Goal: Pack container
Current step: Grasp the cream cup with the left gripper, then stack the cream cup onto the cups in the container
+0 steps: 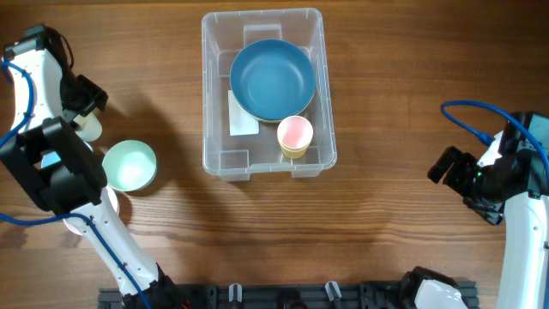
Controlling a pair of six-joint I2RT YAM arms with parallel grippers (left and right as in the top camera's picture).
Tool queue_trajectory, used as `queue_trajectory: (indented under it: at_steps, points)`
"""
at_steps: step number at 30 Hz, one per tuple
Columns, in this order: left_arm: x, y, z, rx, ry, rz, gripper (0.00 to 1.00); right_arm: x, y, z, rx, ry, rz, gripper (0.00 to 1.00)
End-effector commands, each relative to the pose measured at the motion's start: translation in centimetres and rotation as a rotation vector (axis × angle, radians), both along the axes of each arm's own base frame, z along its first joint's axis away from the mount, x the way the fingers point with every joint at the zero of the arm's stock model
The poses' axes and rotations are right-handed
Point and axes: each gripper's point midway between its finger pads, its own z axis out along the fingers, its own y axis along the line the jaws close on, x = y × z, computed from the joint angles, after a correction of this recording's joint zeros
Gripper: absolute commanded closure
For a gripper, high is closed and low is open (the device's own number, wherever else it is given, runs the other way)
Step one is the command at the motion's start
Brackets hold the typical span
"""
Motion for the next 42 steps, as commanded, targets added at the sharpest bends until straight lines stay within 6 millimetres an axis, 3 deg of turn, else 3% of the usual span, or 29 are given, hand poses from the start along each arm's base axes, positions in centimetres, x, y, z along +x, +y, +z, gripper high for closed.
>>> queue_trajectory:
  at_steps: [1, 3, 4, 9, 11, 12, 13, 15, 16, 17, 19, 20, 22, 24, 27, 30, 32, 35, 42]
  points:
    - [0.1, -0.1, -0.4, -0.011, 0.003, -0.011, 0.65, -0.1, 0.3, -0.2, 0.008, 0.002, 0.016, 0.00]
    - [0.1, -0.3, -0.4, -0.011, 0.003, -0.014, 0.92, -0.1, 0.3, -0.2, 0.008, 0.002, 0.016, 0.00]
    - [0.2, -0.4, -0.4, -0.011, 0.004, -0.018, 0.96, -0.1, 0.3, -0.2, 0.008, 0.002, 0.016, 0.00]
    - [0.3, -1.6, 0.4, -0.019, 0.002, -0.040, 0.96, 0.0, 0.3, -0.1, 0.008, 0.001, 0.017, 0.00]
    - [0.7, -2.1, 2.7, 0.000, -0.046, -0.055, 0.96, 0.0, 0.3, -0.1, 0.007, 0.000, 0.017, 0.00]
    - [1.5, -3.2, 6.3, 0.018, -0.132, -0.080, 0.96, 0.0, 0.3, -0.1, 0.007, 0.000, 0.018, 0.00]
    - [1.8, -4.1, 8.6, 0.024, -0.189, -0.102, 0.96, 0.0, 0.3, -0.1, 0.007, 0.000, 0.017, 0.00]
    - [2.3, -6.9, 13.6, 0.016, -0.315, -0.176, 0.96, 0.0, 0.3, -0.1, 0.007, 0.000, 0.017, 0.00]
    - [2.1, -9.4, 17.3, 0.016, -0.406, -0.229, 0.96, 0.0, 0.3, -0.1, 0.007, 0.000, 0.017, 0.00]
    - [1.5, -13.1, 21.4, 0.018, -0.503, -0.316, 0.96, 0.0, 0.3, -0.1, 0.007, 0.000, 0.017, 0.00]
    - [0.0, -19.3, 25.7, 0.014, -0.607, -0.480, 0.96, 0.0, 0.3, -0.1, 0.007, 0.000, 0.018, 0.00]
    - [-1.4, -25.0, 27.6, -0.016, -0.661, -0.618, 0.96, 0.0, 0.3, -0.1, 0.007, 0.000, 0.018, 0.00]
    - [-2.8, -30.8, 27.8, -0.059, -0.668, -0.754, 0.96, 0.0, 0.3, -0.1, 0.007, 0.000, 0.019, 0.00]
    - [-4.0, -36.1, 26.4, -0.118, -0.632, -0.841, 0.96, 0.0, 0.3, -0.1, 0.007, 0.000, 0.021, 0.00]
    - [-5.7, -43.2, 22.3, -0.183, -0.518, -0.953, 0.96, 0.0, 0.4, -0.1, 0.010, -0.001, 0.025, 0.00]
    - [-7.7, -48.2, 18.0, -0.238, -0.402, -1.063, 0.96, 0.0, 0.4, -0.1, 0.010, -0.001, 0.025, 0.00]
    - [-8.8, -50.3, 15.1, -0.250, -0.318, -1.102, 0.96, 0.0, 0.5, -0.1, 0.016, -0.003, 0.031, 0.00]
    - [-9.6, -51.2, 13.1, -0.260, -0.253, -1.124, 0.96, 0.0, 0.5, -0.1, 0.016, -0.003, 0.031, 0.00]
    - [-8.4, -49.9, 12.7, -0.235, -0.248, -1.088, 0.96, 0.0, 0.5, -0.1, 0.016, -0.003, 0.031, 0.00]
